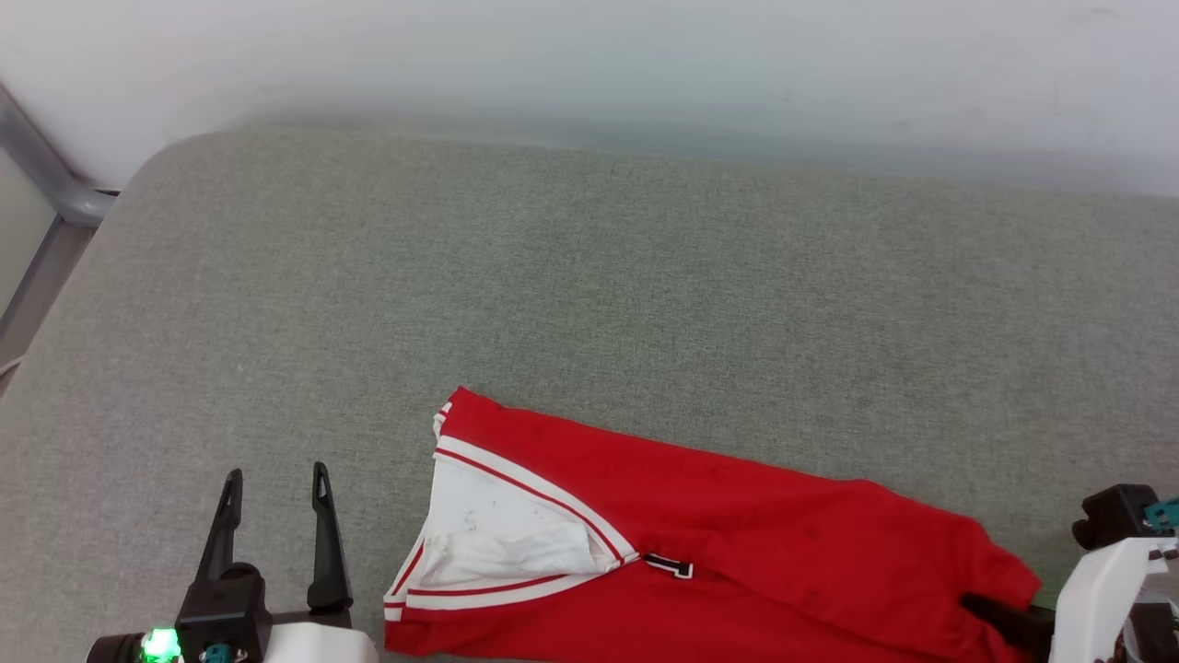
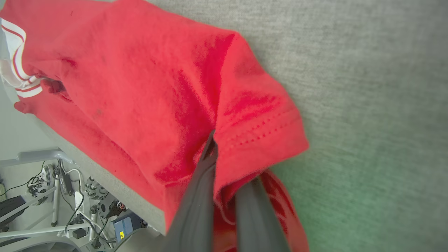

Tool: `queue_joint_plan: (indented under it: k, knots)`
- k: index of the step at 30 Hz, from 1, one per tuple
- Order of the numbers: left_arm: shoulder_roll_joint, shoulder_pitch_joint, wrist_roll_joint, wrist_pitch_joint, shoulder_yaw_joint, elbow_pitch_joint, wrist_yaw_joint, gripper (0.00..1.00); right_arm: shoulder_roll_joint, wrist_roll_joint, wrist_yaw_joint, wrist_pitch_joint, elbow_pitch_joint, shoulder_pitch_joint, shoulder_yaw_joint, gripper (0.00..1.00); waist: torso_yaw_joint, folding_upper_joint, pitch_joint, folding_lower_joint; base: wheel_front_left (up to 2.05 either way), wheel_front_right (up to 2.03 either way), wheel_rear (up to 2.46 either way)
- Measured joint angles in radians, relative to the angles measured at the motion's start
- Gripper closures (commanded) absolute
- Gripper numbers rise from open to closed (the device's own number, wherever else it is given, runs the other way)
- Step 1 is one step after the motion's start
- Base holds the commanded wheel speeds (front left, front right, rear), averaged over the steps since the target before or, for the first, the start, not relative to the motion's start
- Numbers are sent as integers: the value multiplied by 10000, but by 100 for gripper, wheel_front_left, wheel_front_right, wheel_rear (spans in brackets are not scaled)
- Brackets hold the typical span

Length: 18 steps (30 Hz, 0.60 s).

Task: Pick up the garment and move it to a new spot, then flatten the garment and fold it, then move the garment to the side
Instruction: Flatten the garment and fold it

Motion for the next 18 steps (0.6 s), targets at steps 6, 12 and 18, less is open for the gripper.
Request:
queue_joint_plan:
  k: [6,12,18]
  knots:
    - [-163,187,326,0,127,-52,-267,0,-529,107,0,-502,71,-35,-111,100,-173,0,-171,0,0,0,0]
    - [-261,285,518,0,144,-63,-443,0,-1243,138,0,-725,318,-135,-443,100,-286,0,-290,0,0,0,0]
    - [-305,341,683,0,107,-98,-529,0,-1871,-140,0,-650,1022,-244,-830,100,-341,0,-361,1,0,0,0]
